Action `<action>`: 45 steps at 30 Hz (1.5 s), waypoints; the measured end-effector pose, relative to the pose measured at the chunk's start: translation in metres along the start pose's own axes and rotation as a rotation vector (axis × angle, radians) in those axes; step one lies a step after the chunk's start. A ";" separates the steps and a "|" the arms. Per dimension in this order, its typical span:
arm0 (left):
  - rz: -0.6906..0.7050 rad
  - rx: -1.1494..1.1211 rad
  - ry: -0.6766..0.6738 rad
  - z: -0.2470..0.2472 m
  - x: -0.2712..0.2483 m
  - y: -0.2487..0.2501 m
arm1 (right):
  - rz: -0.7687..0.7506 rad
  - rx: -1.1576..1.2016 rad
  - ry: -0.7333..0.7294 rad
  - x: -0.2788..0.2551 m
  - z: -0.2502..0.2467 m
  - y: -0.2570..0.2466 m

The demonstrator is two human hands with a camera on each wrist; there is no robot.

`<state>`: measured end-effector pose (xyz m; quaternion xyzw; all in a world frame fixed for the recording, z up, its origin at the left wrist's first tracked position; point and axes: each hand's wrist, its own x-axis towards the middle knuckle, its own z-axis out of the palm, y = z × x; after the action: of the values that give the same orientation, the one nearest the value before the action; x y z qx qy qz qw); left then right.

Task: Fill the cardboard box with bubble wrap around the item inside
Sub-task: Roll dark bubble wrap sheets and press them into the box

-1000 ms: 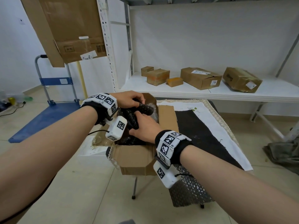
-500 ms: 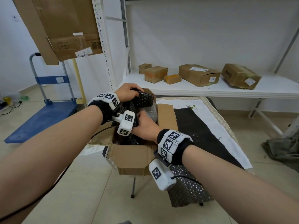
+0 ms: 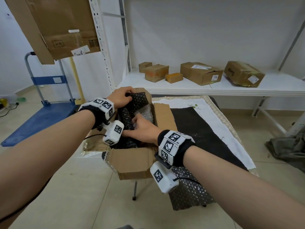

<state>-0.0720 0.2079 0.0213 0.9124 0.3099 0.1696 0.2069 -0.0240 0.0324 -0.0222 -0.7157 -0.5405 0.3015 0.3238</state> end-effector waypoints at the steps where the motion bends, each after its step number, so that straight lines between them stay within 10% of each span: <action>1: 0.041 0.121 -0.032 -0.003 -0.001 0.000 | -0.001 0.009 0.002 -0.001 0.000 0.000; 12: -0.039 0.459 -0.476 -0.032 0.001 0.013 | 0.034 0.029 -0.184 -0.003 -0.005 -0.003; 20: -0.092 0.343 -0.476 -0.019 -0.003 -0.003 | 0.064 -0.016 -0.362 -0.001 -0.001 -0.006; 32: 0.000 0.738 -0.608 -0.003 -0.006 -0.013 | 0.028 -0.363 -0.565 0.001 0.003 -0.014; 39: 0.021 0.398 -0.455 -0.017 -0.016 -0.013 | 0.011 0.103 -0.282 -0.006 0.001 -0.012; 45: 0.125 0.495 -0.551 -0.013 -0.013 -0.003 | 0.066 0.271 -0.503 -0.008 0.011 -0.012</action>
<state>-0.0890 0.2053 0.0291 0.9633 0.2181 -0.1499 0.0448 -0.0413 0.0286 -0.0181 -0.5858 -0.5348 0.5496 0.2623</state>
